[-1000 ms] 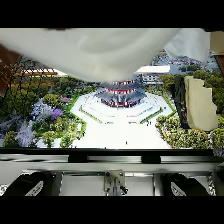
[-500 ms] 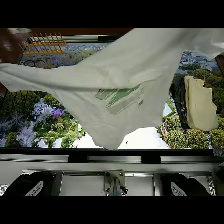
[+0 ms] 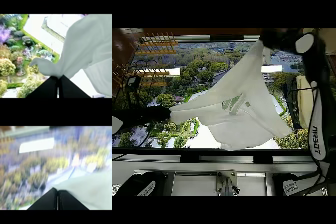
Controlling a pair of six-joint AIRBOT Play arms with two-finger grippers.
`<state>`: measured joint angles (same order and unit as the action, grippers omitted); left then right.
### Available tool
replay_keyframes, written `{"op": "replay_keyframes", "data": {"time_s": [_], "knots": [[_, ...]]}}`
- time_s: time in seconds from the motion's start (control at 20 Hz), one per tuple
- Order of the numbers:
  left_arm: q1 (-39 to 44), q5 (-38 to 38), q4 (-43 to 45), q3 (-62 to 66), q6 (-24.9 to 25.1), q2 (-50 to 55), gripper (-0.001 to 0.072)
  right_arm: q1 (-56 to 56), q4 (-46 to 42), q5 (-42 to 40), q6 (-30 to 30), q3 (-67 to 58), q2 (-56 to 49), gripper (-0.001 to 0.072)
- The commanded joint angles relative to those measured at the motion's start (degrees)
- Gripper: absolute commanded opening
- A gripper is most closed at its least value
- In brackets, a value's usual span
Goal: Fold the shirts.
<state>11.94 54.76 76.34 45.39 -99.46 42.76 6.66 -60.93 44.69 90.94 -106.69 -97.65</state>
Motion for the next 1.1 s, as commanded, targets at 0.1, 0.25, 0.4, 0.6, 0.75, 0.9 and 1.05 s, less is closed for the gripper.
{"op": "replay_keyframes", "data": {"time_s": [0.1, 0.25, 0.4, 0.6, 0.75, 0.9, 1.05], "knots": [[-0.02, -11.10, -7.39, -5.55, 1.09, -0.20, 0.0032, -2.16, 14.53, 22.93, -2.93, -0.15, -8.35, 0.0569], [-0.04, -14.16, -7.32, -1.62, 8.11, -0.17, 0.0032, -6.32, 9.46, 41.33, -1.75, -0.13, -1.16, 0.0565], [-0.85, -15.80, -7.08, 0.81, 11.85, -0.17, 0.0032, -4.79, -13.88, 52.94, 0.42, 7.63, 9.88, 0.0566], [-3.56, -15.15, -6.71, 0.81, 11.82, -0.15, 0.0032, -4.63, -1.70, 46.10, 4.15, 45.00, 31.01, 0.0667], [-3.69, -15.13, -6.75, 0.81, 11.82, -0.13, 0.0032, -4.37, 8.57, 43.93, 7.69, 68.98, 41.92, 0.0667], [-3.69, -15.13, -6.75, 0.81, 11.82, -0.13, 0.0033, 3.26, 11.10, 36.57, 13.38, 77.99, 46.29, 0.0667], [-3.69, -15.13, -6.73, 0.81, 11.82, -0.13, 0.0033, 13.68, 11.85, 26.43, 18.97, 78.66, 44.83, 0.0667]]}}
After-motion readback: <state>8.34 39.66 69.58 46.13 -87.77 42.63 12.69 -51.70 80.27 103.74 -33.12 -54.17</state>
